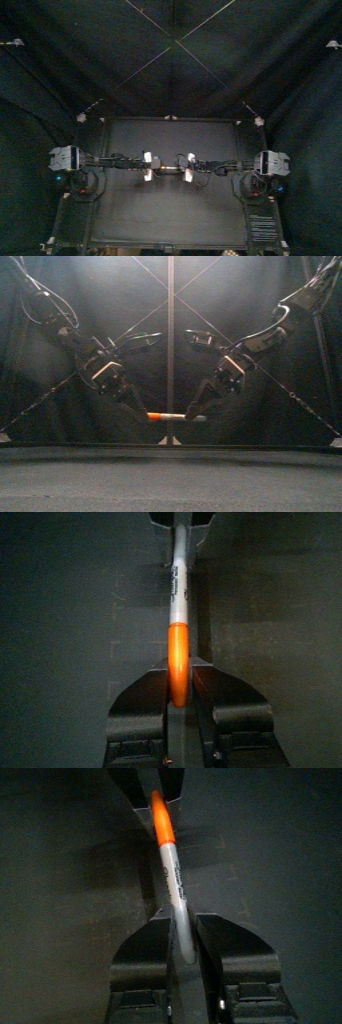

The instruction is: Uncap the pen

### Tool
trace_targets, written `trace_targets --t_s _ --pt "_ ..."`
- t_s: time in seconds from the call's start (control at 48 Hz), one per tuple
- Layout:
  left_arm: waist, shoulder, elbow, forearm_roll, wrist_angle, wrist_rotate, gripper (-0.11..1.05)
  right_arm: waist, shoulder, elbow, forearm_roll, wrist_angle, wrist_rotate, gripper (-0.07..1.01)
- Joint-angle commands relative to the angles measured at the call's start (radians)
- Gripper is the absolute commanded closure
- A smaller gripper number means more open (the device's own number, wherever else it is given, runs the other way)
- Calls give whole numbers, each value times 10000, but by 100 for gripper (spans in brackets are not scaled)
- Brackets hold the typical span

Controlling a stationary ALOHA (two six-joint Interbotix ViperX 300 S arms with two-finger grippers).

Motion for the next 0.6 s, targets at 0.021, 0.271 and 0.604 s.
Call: trace_targets --t_s 0.021,0.271,0.604 --pt "430 -614 629 184 -15 -15 50 -31 -675 491 31 46 -77 46" --pt "491 -1841 1611 690 -77 -46 50 -15 -2025 1657 -138 -660 -61 46" --pt "430 -4495 3267 307 -261 -107 50 -46 -3605 3329 -169 -2546 -46 46"
